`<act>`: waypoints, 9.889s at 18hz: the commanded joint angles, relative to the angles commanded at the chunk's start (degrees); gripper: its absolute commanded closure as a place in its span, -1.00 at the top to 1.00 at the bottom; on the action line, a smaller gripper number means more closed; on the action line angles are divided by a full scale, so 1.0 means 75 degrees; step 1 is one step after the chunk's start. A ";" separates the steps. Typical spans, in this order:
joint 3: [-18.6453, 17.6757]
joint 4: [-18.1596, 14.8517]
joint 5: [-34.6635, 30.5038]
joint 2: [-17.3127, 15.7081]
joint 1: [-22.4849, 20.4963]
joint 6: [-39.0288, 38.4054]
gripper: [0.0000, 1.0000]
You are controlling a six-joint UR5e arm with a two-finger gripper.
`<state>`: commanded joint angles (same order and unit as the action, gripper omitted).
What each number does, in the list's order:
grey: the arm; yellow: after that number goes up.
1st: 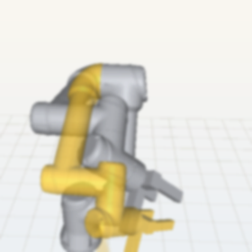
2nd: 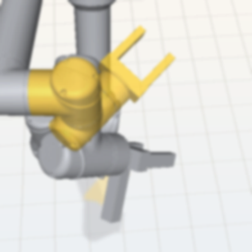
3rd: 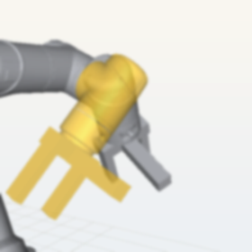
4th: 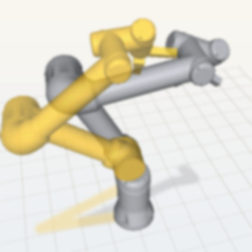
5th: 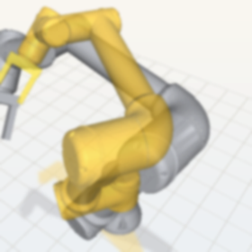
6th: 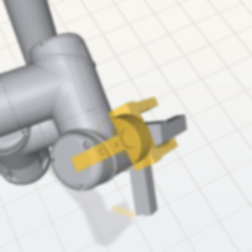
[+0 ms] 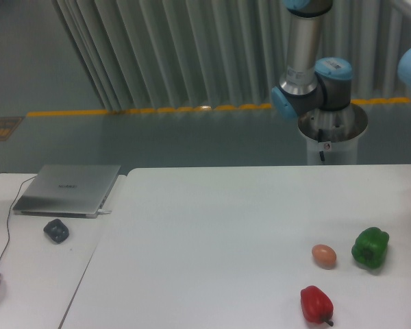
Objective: Place the yellow pepper on the table
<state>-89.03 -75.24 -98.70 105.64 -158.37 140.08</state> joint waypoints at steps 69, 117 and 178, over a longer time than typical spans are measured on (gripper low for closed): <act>0.0046 0.0211 -0.0445 0.1055 -0.1700 0.2709 1.00; 0.1007 -0.0845 0.2144 0.0234 0.1240 -0.7412 -0.08; 0.0480 0.0856 -0.0129 0.0082 0.1781 -0.6900 1.00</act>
<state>-85.43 -68.82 -99.67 106.26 -145.01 88.33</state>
